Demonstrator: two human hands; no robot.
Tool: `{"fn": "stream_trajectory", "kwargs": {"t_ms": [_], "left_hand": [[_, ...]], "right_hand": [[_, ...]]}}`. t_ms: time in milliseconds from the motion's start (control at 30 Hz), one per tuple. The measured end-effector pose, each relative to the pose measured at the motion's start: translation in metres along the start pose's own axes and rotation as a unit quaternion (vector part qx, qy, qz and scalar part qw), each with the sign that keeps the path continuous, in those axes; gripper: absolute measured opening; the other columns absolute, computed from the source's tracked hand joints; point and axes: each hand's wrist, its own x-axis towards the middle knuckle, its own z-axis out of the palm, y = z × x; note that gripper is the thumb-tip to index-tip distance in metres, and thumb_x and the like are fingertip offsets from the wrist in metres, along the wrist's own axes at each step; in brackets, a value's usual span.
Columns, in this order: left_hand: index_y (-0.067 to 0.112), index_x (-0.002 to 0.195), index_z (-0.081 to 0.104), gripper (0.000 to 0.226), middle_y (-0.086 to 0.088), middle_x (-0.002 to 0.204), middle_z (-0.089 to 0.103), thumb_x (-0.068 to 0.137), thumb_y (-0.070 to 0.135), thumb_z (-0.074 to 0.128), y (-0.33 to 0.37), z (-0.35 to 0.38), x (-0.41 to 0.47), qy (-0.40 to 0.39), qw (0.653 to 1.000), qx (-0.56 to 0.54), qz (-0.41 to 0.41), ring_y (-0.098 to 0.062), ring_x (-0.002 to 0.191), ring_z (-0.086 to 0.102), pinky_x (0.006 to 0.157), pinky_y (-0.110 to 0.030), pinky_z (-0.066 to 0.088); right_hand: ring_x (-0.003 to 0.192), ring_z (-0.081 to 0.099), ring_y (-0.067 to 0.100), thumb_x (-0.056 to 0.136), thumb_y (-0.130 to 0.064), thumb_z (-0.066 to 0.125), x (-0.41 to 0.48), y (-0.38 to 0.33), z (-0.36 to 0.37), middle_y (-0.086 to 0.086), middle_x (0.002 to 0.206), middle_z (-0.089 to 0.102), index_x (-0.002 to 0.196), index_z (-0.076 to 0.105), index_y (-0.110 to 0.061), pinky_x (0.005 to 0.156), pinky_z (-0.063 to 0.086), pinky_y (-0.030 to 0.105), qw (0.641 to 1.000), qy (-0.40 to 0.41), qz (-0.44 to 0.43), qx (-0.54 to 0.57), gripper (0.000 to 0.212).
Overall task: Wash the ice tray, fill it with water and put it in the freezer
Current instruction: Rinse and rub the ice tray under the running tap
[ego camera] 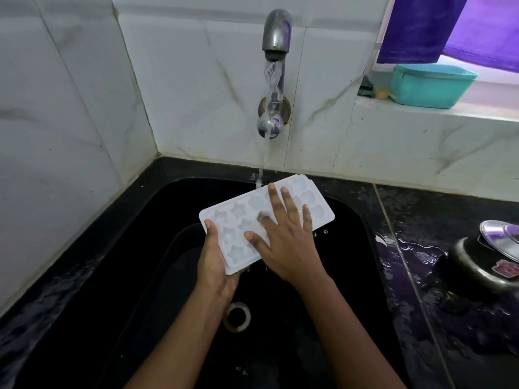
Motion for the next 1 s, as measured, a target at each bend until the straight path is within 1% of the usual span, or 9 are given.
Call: {"fn": "stream_trajectory", "kwargs": {"t_ms": [100, 200, 300, 367, 500, 567, 667, 833, 1000], "left_hand": [[0.013, 0.125, 0.06, 0.062, -0.013, 0.117, 0.071, 0.095, 0.06, 0.033, 0.002, -0.002, 0.0, 0.002, 1.0, 0.006, 0.011, -0.028, 0.105, 0.069, 0.092, -0.047, 0.051], [0.013, 0.127, 0.059, 0.062, -0.013, 0.119, 0.07, 0.094, 0.06, 0.034, -0.003, 0.001, -0.002, -0.005, 1.0, 0.02, 0.003, -0.029, 0.108, 0.068, 0.094, -0.047, 0.05], [0.011, 0.13, 0.057, 0.068, -0.014, 0.123, 0.068, 0.092, 0.062, 0.035, -0.003, 0.001, -0.002, -0.001, 1.0, 0.002, -0.002, -0.031, 0.113, 0.065, 0.101, -0.049, 0.046], [0.012, 0.128, 0.059, 0.065, -0.013, 0.12, 0.069, 0.094, 0.061, 0.034, 0.0, -0.001, 0.0, 0.004, 1.0, -0.002, 0.007, -0.03, 0.11, 0.067, 0.098, -0.048, 0.048], [0.012, 0.127, 0.059, 0.062, -0.012, 0.118, 0.07, 0.096, 0.059, 0.033, -0.003, 0.001, -0.001, 0.008, 1.0, 0.014, 0.001, -0.028, 0.106, 0.069, 0.089, -0.044, 0.052], [0.011, 0.13, 0.058, 0.065, -0.014, 0.122, 0.068, 0.094, 0.061, 0.034, -0.006, 0.002, -0.002, 0.009, 1.0, 0.005, -0.01, -0.03, 0.111, 0.067, 0.095, -0.047, 0.05], [0.011, 0.13, 0.058, 0.064, -0.014, 0.121, 0.069, 0.095, 0.06, 0.035, -0.003, 0.0, 0.001, 0.017, 1.0, -0.006, 0.005, -0.03, 0.11, 0.067, 0.097, -0.049, 0.049], [0.012, 0.127, 0.059, 0.062, -0.013, 0.118, 0.07, 0.096, 0.059, 0.035, -0.006, 0.002, -0.001, 0.017, 1.0, 0.008, -0.001, -0.028, 0.106, 0.069, 0.093, -0.046, 0.051], [0.011, 0.13, 0.058, 0.064, -0.013, 0.12, 0.069, 0.095, 0.06, 0.036, -0.005, -0.001, 0.001, 0.023, 1.0, -0.004, 0.013, -0.029, 0.109, 0.067, 0.099, -0.049, 0.048]], "right_hand": [[0.14, -0.024, 0.007, 0.084, -0.068, 0.008, 0.002, 0.01, -0.006, -0.009, 0.158, -0.011, 0.116, 0.059, -0.035, 0.113, -0.01, 0.046, 1.0, -0.005, -0.001, 0.011, 0.069], [0.144, -0.014, 0.012, 0.087, -0.064, 0.012, 0.002, 0.01, -0.004, -0.006, 0.159, -0.004, 0.102, 0.063, -0.031, 0.113, -0.006, 0.048, 0.999, 0.047, 0.019, -0.01, 0.062], [0.14, -0.023, 0.008, 0.086, -0.066, 0.014, 0.001, 0.005, -0.003, -0.009, 0.157, -0.013, 0.115, 0.058, -0.03, 0.112, -0.009, 0.046, 1.0, 0.018, 0.001, 0.002, 0.063], [0.136, -0.03, 0.005, 0.085, -0.067, 0.011, 0.002, 0.008, -0.005, -0.013, 0.153, -0.019, 0.122, 0.055, -0.033, 0.111, -0.014, 0.043, 1.0, -0.011, -0.012, 0.013, 0.067], [0.141, -0.021, 0.008, 0.088, -0.064, 0.013, 0.002, 0.011, -0.002, -0.007, 0.158, -0.008, 0.105, 0.062, -0.032, 0.113, -0.009, 0.046, 0.999, 0.036, 0.012, -0.01, 0.061], [0.143, -0.018, 0.01, 0.088, -0.064, 0.015, 0.001, 0.006, 0.002, -0.005, 0.158, -0.007, 0.11, 0.06, -0.029, 0.112, -0.008, 0.048, 0.999, 0.044, 0.01, -0.011, 0.061], [0.138, -0.027, 0.006, 0.084, -0.067, 0.01, 0.0, 0.008, 0.001, -0.01, 0.156, -0.016, 0.123, 0.055, -0.031, 0.111, -0.013, 0.046, 1.0, -0.001, -0.002, 0.009, 0.069], [0.144, -0.014, 0.012, 0.089, -0.062, 0.015, 0.0, 0.008, 0.003, -0.004, 0.159, -0.002, 0.106, 0.061, -0.029, 0.112, -0.007, 0.047, 0.998, 0.061, 0.034, 0.003, 0.059], [0.136, -0.03, 0.005, 0.084, -0.065, 0.009, 0.001, 0.01, 0.0, -0.012, 0.154, -0.019, 0.124, 0.053, -0.033, 0.112, -0.01, 0.047, 1.0, -0.016, 0.001, 0.014, 0.068]]}}
